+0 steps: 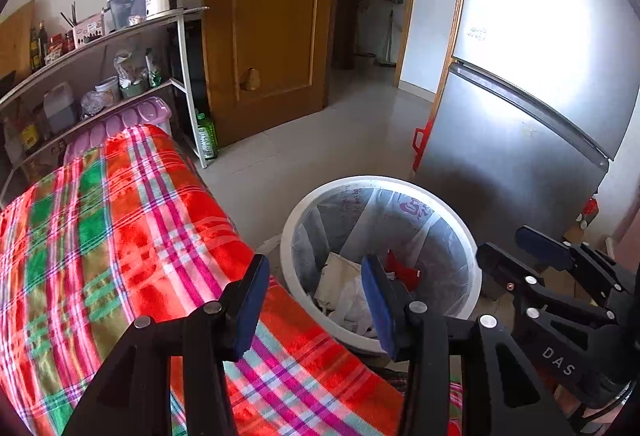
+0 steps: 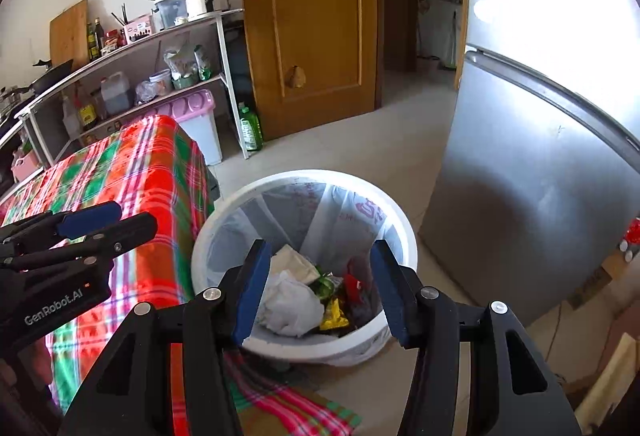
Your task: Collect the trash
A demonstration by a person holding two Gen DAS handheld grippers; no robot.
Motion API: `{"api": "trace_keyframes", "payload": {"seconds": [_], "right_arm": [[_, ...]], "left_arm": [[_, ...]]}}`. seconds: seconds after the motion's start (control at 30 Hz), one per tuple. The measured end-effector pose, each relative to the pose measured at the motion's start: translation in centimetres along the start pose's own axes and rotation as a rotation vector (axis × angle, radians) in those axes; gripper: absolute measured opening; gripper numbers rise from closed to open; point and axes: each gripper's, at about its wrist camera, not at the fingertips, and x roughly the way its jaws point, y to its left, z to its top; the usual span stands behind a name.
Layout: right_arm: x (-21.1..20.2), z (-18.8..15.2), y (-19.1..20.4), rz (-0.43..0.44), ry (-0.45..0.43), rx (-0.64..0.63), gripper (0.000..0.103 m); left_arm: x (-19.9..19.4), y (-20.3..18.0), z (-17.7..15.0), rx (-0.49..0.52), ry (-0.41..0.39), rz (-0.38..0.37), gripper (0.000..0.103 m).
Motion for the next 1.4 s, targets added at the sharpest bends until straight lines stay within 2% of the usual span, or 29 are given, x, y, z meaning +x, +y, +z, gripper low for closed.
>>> {"api": "trace_keyframes", "payload": {"seconds": [0.4, 0.7, 1.4], "right_arm": [[-2.8, -2.1, 1.9, -0.006, -0.014, -0.021, 0.053], [-3.8, -2.7, 3.0, 0.024, -0.029, -0.029, 0.053], [-4.1, -2.7, 3.3, 0.027, -0.044, -0.026, 0.053]], "left_arm": [[-4.0, 1.7, -3.4, -0.027, -0.018, 0.085, 0.048], [-6.0, 2.3, -3.9, -0.037, -0.052, 0.105, 0.048], [-6.6, 2.7, -4.3, -0.057, -0.055, 0.115, 0.048]]}}
